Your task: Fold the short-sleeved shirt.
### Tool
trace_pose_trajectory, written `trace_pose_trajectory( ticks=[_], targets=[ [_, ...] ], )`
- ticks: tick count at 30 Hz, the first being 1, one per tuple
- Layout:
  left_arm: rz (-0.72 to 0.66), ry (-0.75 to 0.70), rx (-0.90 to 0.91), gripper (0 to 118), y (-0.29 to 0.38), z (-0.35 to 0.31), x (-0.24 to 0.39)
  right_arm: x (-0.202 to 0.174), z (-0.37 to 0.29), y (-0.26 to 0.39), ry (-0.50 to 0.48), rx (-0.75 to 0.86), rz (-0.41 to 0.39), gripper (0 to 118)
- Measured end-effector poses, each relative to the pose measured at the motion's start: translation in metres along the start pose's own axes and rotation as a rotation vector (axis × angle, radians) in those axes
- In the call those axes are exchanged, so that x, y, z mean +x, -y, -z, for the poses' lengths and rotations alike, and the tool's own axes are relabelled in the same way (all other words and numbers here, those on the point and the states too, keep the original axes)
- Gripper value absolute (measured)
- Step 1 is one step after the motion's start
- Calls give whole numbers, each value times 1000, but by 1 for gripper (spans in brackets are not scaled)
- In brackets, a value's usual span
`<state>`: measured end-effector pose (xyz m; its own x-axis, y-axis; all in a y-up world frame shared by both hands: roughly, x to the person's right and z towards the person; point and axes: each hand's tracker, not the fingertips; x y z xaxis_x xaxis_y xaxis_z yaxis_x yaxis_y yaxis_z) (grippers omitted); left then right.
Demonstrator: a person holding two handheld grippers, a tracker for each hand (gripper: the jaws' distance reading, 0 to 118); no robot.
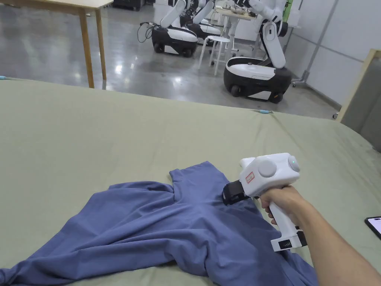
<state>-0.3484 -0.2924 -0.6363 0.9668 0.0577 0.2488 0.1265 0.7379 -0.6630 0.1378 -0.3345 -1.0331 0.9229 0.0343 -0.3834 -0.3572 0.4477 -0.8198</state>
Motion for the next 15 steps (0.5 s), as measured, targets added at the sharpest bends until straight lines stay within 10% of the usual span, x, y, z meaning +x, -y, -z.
trace_pose_trajectory(
  ticks=[6,9,15],
  targets=[
    [-9,-7,-2,6,-5,1,4,-19,-11,-1,6,-1,-59,61],
    [0,-1,-2,6,-6,-1,5,-35,-17,-1,-17,1,-133,0],
    [15,0,-7,6,-4,0,3,-50,-29,7,59,65,-172,1]
  ],
)
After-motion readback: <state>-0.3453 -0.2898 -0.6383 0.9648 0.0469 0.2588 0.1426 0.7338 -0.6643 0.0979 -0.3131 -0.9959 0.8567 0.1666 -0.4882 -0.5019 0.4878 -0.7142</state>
